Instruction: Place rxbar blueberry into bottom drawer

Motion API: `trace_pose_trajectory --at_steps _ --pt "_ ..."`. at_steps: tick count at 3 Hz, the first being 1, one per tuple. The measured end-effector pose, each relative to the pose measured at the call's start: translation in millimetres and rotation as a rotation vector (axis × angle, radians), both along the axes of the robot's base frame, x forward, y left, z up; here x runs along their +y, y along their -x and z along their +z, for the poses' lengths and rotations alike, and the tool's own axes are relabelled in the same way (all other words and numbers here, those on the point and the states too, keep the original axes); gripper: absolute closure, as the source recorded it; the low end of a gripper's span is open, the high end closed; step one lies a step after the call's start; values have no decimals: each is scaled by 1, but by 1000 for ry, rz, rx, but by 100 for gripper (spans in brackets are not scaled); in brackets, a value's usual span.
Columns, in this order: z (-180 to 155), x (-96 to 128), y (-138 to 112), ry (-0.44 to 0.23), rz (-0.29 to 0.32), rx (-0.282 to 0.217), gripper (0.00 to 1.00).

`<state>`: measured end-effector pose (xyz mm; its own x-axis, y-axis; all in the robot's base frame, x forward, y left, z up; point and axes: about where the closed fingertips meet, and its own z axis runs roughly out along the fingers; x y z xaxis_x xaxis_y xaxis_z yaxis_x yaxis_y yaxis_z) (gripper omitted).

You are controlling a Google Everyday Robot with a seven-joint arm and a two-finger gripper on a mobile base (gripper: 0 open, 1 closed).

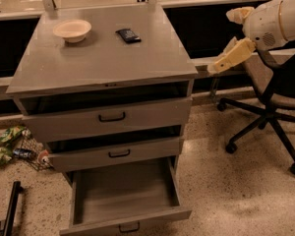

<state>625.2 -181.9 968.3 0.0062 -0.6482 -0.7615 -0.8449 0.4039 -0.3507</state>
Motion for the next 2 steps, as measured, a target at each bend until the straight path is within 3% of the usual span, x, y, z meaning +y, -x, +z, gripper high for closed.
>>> trace_pose_trajectory --at_steps 2 --pt "-8 12 -9 -19 -15 -13 0"
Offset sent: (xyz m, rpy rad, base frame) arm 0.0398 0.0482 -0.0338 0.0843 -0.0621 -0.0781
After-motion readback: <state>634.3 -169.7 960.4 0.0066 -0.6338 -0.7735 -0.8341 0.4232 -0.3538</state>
